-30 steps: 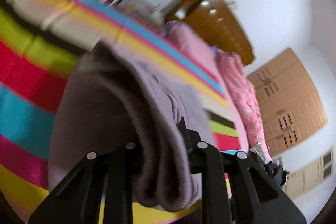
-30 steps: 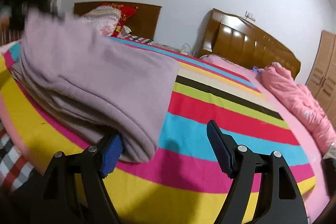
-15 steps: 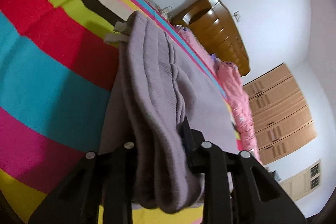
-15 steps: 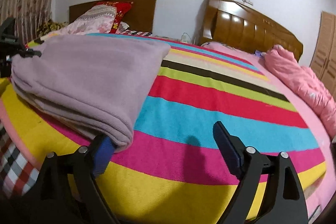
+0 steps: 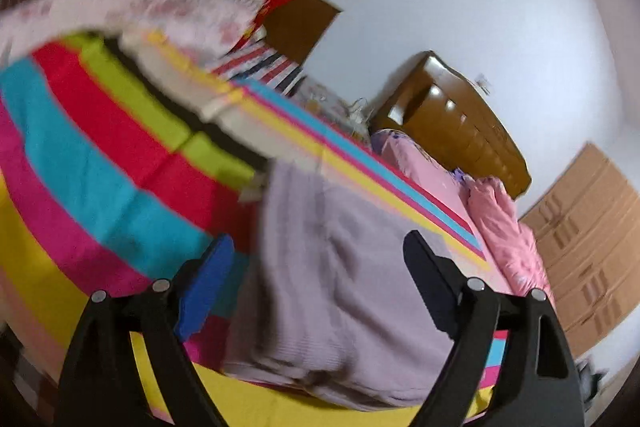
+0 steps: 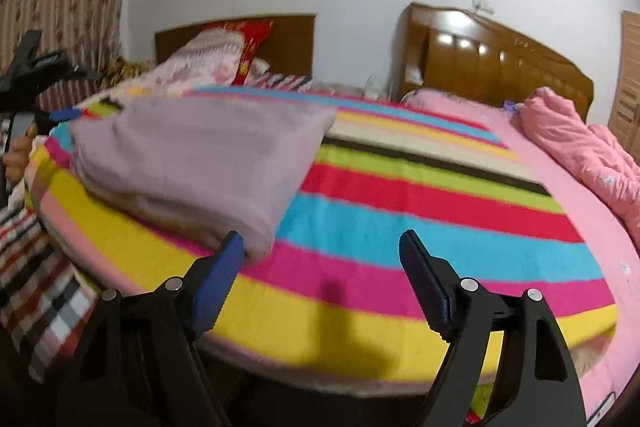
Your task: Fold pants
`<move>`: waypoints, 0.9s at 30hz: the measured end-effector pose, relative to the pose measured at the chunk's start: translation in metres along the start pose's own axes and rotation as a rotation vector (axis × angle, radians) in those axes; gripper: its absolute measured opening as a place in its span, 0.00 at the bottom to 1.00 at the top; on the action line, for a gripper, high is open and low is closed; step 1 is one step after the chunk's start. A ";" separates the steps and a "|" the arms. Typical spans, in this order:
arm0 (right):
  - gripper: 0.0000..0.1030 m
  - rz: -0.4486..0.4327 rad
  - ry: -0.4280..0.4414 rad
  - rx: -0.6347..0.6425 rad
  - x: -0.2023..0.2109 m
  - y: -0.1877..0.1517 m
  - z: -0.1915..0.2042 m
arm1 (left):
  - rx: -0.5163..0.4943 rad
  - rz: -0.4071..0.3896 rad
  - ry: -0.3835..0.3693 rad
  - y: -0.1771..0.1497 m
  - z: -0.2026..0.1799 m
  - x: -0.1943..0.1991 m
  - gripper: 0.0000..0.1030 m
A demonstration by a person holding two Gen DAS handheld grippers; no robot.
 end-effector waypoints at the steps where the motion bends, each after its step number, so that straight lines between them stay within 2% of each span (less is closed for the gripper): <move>1: 0.76 -0.024 0.002 -0.009 -0.002 0.012 0.003 | -0.036 0.006 -0.007 -0.001 -0.010 -0.001 0.84; 4: 0.75 -0.064 0.024 0.004 -0.012 0.034 0.021 | -0.209 0.040 0.003 -0.018 -0.047 -0.012 0.84; 7: 0.75 -0.115 0.056 0.067 -0.020 0.053 0.049 | -0.270 0.089 0.055 -0.036 -0.052 -0.031 0.84; 9: 0.75 -0.117 0.064 0.102 -0.021 0.052 0.060 | -0.272 0.118 0.082 -0.045 -0.046 -0.038 0.84; 11: 0.75 -0.083 0.089 0.116 -0.026 0.041 0.067 | -0.272 0.127 0.105 -0.053 -0.035 -0.041 0.84; 14: 0.75 0.017 0.112 0.106 -0.043 0.009 0.070 | -0.317 0.135 0.148 -0.058 -0.032 -0.052 0.84; 18: 0.82 0.082 0.187 -0.059 -0.052 -0.007 0.056 | -0.421 0.164 0.251 -0.071 -0.024 -0.064 0.90; 20: 0.82 0.101 0.200 -0.069 -0.052 -0.008 0.054 | -0.434 0.158 0.264 -0.071 -0.024 -0.064 0.91; 23: 0.82 0.031 0.178 -0.003 -0.034 0.007 0.060 | -0.405 0.131 0.263 -0.064 -0.023 -0.057 0.91; 27: 0.82 -0.062 0.183 0.040 -0.015 0.029 0.064 | -0.307 -0.013 0.263 -0.037 -0.023 -0.027 0.91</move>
Point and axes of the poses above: each gripper's, at about its wrist camera, not at the fingertips, and x roughly against the way its jaws point, z to its left, y to its top, the point moved 9 cm from there along -x, roughly the way its jaws point, and after that the axes turned 4 degrees about -z, right-handed, at the moved point
